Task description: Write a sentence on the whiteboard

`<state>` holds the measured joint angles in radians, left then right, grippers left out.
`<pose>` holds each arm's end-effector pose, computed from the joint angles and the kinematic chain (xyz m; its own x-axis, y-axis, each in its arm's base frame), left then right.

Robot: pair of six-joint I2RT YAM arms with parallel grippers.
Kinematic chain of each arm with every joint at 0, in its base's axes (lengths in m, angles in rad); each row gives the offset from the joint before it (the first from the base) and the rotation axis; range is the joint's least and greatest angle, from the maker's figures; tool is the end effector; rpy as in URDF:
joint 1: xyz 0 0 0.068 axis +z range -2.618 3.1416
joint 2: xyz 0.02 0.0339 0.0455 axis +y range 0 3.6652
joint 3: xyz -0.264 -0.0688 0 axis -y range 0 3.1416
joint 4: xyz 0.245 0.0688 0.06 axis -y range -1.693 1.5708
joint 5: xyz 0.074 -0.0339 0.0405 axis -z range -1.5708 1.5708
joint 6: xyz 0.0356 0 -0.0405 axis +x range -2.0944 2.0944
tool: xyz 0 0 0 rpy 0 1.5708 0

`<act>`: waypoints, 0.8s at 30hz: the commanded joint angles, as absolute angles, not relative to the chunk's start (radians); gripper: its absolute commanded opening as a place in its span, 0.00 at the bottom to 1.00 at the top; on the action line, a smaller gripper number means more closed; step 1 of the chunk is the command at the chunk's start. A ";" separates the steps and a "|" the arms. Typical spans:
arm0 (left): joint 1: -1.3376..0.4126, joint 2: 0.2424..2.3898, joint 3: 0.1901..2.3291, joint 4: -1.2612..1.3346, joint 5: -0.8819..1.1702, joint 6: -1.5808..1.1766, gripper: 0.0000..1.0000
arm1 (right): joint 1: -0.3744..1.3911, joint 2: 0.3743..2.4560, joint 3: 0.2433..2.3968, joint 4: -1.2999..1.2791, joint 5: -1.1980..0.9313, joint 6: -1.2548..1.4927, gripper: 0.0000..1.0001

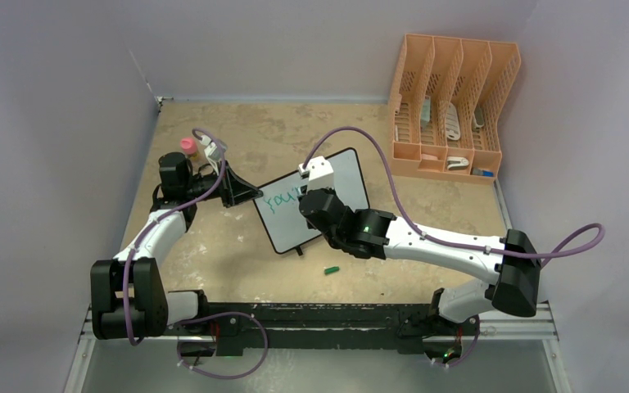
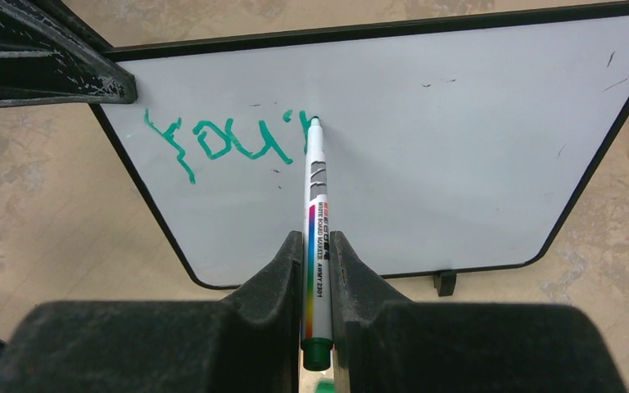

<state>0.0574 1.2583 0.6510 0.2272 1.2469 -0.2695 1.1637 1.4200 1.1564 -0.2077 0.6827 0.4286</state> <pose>0.2550 -0.0191 0.2425 -0.5862 -0.1186 -0.8015 0.7309 0.3493 -0.5863 0.1485 0.2878 0.3225 -0.3671 -0.0370 -0.9294 -0.3709 0.9222 0.1097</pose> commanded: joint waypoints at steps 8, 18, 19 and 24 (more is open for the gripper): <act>0.042 1.252 0.675 0.216 1.281 -0.244 0.00 | 1.140 1.398 1.167 -0.182 0.721 0.438 0.00; 0.041 1.256 0.678 0.209 1.276 -0.241 0.00 | 1.141 1.330 1.121 -0.175 0.665 0.438 0.00; 0.041 1.256 0.679 0.209 1.276 -0.241 0.00 | 1.140 1.327 1.113 -0.171 0.654 0.436 0.00; 0.042 1.256 0.680 0.207 1.274 -0.239 0.00 | 1.141 1.320 1.090 -0.168 0.631 0.453 0.00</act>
